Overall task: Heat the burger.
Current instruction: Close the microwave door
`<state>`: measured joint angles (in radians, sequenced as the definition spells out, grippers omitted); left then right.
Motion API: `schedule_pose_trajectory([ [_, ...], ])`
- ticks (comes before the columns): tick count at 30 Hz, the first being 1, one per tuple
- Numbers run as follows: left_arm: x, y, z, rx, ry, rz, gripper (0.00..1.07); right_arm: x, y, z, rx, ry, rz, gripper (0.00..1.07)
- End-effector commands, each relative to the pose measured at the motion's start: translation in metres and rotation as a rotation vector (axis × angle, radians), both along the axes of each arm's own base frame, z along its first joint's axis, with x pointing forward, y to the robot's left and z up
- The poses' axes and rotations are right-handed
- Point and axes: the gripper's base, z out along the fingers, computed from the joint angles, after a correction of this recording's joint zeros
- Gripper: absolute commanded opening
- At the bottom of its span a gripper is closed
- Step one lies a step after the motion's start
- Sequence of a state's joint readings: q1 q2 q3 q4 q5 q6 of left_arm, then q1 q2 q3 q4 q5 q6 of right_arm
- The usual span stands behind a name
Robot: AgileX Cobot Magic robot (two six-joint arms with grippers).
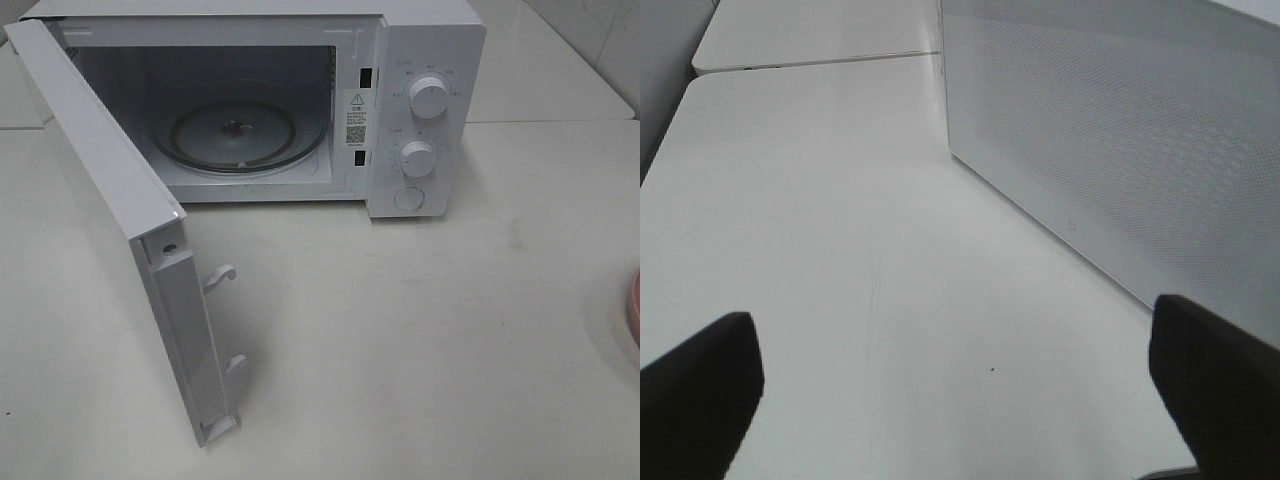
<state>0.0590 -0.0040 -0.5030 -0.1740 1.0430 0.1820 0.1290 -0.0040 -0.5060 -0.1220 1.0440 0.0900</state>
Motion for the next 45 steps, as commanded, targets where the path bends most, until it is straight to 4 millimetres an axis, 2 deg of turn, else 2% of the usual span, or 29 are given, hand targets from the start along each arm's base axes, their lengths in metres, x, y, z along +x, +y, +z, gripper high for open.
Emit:
schedule_pose_trajectory([
  [1, -0.003, 0.0, -0.001, -0.008, -0.018, -0.001, 1.0, -0.004, 0.0, 0.001, -0.005, -0.037, 0.002, 0.76],
  [28, -0.003, -0.002, 0.0, -0.026, -0.023, -0.007, 1.0, -0.004, 0.0, 0.001, -0.005, -0.037, 0.002, 0.76],
  [35, 0.0, -0.001, 0.013, -0.033, -0.086, 0.0, 0.98, -0.004, 0.0, 0.001, -0.005, -0.037, 0.002, 0.76],
  [41, 0.02, 0.001, 0.02, -0.04, -0.081, 0.015, 0.96, -0.004, 0.0, 0.001, -0.005, -0.037, 0.002, 0.76],
  [42, 0.03, 0.002, 0.023, -0.044, -0.079, 0.023, 0.91, -0.004, 0.0, 0.001, -0.005, -0.037, 0.002, 0.76],
  [43, 0.04, 0.003, 0.026, -0.046, -0.08, 0.031, 0.81, -0.004, 0.0, 0.001, -0.005, -0.037, 0.002, 0.76],
  [44, 0.04, 0.003, 0.026, -0.046, -0.08, 0.031, 0.81, -0.004, 0.0, 0.001, -0.005, -0.037, 0.002, 0.76],
  [45, 0.046, 0.004, 0.026, -0.047, -0.069, 0.035, 0.76, -0.004, 0.0, 0.001, -0.005, -0.037, 0.002, 0.76],
])
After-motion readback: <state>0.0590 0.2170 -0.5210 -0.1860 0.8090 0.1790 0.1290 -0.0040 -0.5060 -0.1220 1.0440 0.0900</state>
